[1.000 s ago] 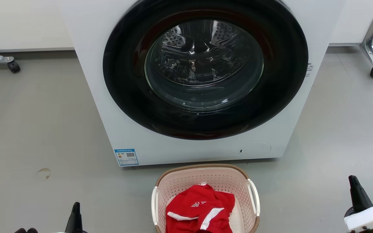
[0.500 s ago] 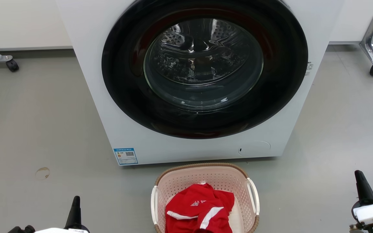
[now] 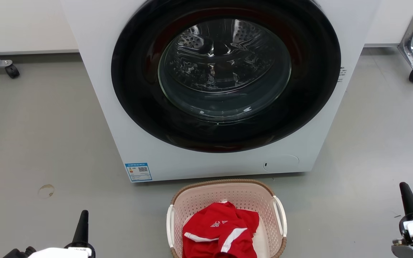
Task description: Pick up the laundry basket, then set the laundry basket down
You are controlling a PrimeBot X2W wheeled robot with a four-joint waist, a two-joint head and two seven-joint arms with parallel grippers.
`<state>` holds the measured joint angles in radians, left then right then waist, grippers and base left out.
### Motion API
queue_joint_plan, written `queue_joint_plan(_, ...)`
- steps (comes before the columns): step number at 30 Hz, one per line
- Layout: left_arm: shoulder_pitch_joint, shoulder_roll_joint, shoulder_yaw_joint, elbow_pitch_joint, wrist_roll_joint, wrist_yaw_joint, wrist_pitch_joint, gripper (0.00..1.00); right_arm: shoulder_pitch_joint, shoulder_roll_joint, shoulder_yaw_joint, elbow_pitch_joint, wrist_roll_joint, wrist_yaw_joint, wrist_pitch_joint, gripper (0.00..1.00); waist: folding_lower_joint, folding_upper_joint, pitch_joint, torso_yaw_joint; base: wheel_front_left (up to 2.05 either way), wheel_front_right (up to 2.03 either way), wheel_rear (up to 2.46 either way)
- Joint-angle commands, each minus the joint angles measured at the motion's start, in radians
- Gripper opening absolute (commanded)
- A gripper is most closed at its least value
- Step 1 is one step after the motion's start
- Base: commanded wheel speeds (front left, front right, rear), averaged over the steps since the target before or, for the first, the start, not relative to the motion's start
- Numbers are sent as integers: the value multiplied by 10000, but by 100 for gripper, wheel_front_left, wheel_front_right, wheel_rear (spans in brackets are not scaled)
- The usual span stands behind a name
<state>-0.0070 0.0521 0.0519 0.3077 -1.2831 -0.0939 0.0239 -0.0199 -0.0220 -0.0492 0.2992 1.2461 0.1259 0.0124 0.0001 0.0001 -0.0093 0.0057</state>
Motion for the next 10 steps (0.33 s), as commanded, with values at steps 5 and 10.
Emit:
queue_joint_plan(5,-639,50,339,-359,-698,-152,182,0,-583,-295,-44,-364,789,40,227,0,0,-1,22,-10,0,0,0)
queue_joint_plan(10,-714,36,396,-412,-1211,-196,326,0,-641,-301,-155,-401,1367,41,376,0,0,-1,42,-20,0,0,0)
